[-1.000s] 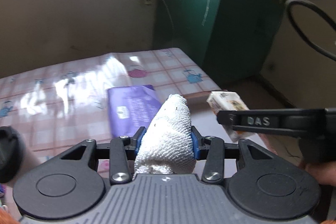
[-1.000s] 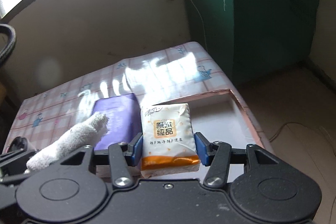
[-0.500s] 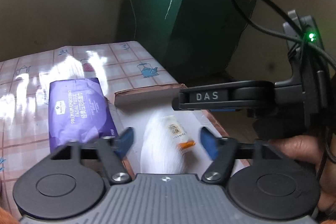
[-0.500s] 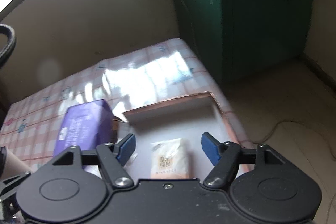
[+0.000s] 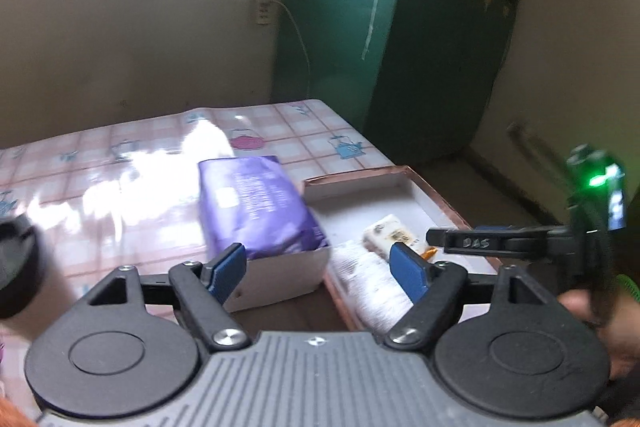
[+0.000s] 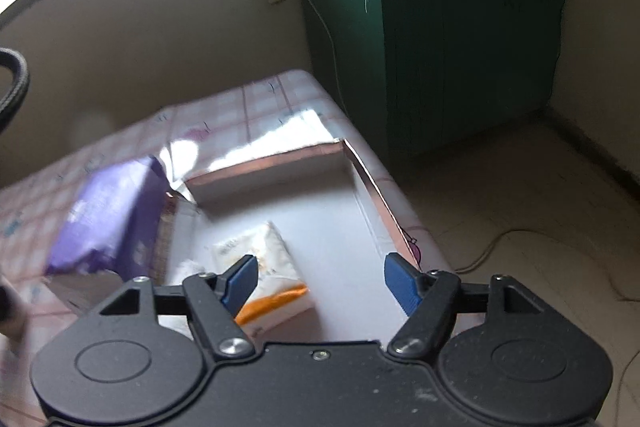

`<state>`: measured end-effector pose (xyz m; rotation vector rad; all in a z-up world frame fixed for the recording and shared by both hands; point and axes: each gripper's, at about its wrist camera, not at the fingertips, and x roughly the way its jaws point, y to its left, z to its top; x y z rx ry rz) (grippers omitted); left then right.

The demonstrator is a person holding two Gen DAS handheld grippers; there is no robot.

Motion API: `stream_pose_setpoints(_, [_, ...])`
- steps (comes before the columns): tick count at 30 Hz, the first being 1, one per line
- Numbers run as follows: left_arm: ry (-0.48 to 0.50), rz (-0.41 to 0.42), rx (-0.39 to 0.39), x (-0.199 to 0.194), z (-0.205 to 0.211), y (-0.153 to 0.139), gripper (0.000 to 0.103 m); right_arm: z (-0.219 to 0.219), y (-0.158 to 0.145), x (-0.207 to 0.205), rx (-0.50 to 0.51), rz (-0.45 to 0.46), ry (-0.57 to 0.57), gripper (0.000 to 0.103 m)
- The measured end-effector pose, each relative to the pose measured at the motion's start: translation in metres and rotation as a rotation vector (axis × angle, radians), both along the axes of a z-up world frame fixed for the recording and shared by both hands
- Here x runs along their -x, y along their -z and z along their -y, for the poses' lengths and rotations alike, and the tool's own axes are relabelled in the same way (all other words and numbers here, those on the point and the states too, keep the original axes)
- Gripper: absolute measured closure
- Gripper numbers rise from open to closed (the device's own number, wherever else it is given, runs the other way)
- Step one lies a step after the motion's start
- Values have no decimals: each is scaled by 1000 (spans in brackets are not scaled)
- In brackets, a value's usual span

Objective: Organize soft objects
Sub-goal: 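Withdraw both grippers from the box back toward the pile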

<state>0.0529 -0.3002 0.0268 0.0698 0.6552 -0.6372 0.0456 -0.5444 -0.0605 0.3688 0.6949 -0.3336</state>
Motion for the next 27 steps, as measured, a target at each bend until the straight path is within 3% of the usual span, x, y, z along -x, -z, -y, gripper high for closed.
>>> stream_pose_setpoints(5, [-45, 26, -4, 6, -41, -6, 20, -3, 15, -18, 47, 14, 16, 21])
stream_pose_setpoints(10, [-156, 25, 4, -3, -75, -9, 17, -10, 15, -39, 92, 45, 21, 21])
stream_pose_setpoints(12, [-213, 31, 36, -14, -84, -13, 12, -17, -2, -43, 48, 145, -3, 21])
stream_pose_setpoints(15, [-290, 100, 76, -38, -73, -18, 8, -35, -26, -54, -31, 302, -86, 15])
stream_pose_setpoints(19, [-365, 208, 95, -82, -31, -18, 1, -55, -36, -86, -125, 368, -123, 13])
stream_pose_setpoints(27, [-487, 121, 109, -147, 4, 28, 1, -68, -13, -120, -138, 374, -16, 13])
